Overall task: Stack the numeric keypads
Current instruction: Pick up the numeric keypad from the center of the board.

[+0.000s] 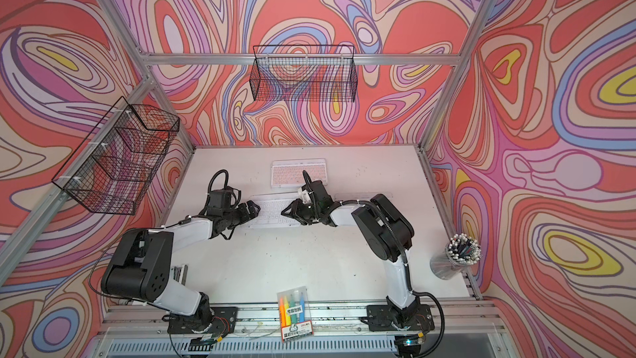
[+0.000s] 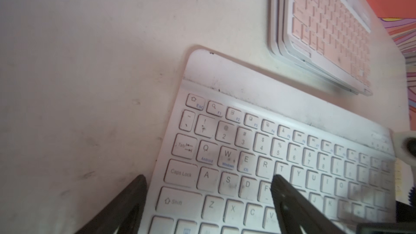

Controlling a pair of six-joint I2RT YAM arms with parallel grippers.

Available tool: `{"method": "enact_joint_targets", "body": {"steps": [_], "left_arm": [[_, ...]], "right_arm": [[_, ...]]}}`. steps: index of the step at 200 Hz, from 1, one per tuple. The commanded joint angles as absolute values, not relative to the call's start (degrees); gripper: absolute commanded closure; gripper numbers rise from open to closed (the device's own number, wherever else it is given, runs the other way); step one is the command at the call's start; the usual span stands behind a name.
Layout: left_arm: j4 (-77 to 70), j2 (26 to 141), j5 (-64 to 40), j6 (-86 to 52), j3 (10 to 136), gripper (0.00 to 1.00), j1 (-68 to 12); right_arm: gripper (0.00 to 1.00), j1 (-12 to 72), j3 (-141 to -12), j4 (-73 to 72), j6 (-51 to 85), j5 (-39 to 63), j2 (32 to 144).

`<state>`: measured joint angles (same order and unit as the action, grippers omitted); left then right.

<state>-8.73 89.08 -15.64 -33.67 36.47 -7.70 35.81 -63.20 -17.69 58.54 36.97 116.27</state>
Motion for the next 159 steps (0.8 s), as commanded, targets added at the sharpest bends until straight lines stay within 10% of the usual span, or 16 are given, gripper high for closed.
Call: {"method": "enact_joint_targets", "body": {"steps": [1,159], "left_arm": [[-1.5,93.3,-25.0,-37.2,32.4,0.12,-9.1],[-1.6,92.6,-23.5,-37.6,32.2,0.12,-9.0]], "right_arm": [[0.57,36.4,-62.8,-31.1,64.4,41.3,117.1],[0.42,32.9,-67.6,0.7,46.1,34.1,106.6]]}}
